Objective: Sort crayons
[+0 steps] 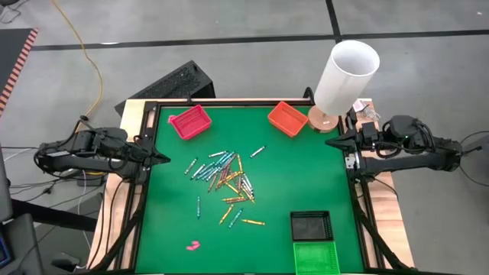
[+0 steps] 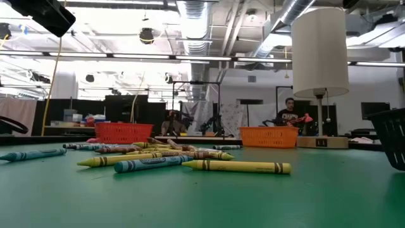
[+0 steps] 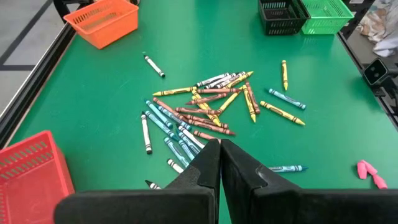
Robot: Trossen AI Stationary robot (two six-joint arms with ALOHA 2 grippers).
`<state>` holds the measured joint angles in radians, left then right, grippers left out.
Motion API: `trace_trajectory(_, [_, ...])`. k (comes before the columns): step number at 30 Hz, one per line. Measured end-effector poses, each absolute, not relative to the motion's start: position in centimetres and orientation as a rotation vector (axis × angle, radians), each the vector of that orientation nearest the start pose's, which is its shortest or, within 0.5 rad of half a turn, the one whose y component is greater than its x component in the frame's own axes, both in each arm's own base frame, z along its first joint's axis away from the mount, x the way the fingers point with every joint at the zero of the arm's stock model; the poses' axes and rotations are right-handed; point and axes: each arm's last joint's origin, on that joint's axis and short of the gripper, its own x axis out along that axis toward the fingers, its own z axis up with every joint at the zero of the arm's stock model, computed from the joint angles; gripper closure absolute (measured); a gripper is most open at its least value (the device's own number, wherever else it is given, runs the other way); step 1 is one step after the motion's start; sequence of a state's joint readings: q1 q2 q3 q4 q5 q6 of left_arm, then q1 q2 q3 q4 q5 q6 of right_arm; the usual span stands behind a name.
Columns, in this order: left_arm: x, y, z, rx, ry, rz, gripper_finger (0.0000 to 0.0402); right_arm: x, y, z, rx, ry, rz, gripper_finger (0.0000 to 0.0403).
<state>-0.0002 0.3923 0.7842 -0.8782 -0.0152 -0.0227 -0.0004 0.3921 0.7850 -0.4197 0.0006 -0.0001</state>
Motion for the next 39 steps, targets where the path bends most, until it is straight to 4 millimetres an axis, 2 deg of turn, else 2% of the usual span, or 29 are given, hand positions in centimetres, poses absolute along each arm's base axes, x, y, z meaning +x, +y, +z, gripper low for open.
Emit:
trace_trajectory(31, [6.5,0.04,30.84,-0.016,0.485,0.02,0.0401,7.6,0.0,35.11,0.0,0.026,-0.001,0.0403])
trace_trajectory(36, [6.49,0.41,30.87,0.26,0.497,0.086,0.0401,7.6,0.0,35.1,0.0,0.027,-0.001,0.0403])
trace_trajectory(39, [6.44,0.58,30.84,0.324,0.512,0.13,0.0401,7.6,-0.01,35.1,0.0,0.027,-0.001,0.0403])
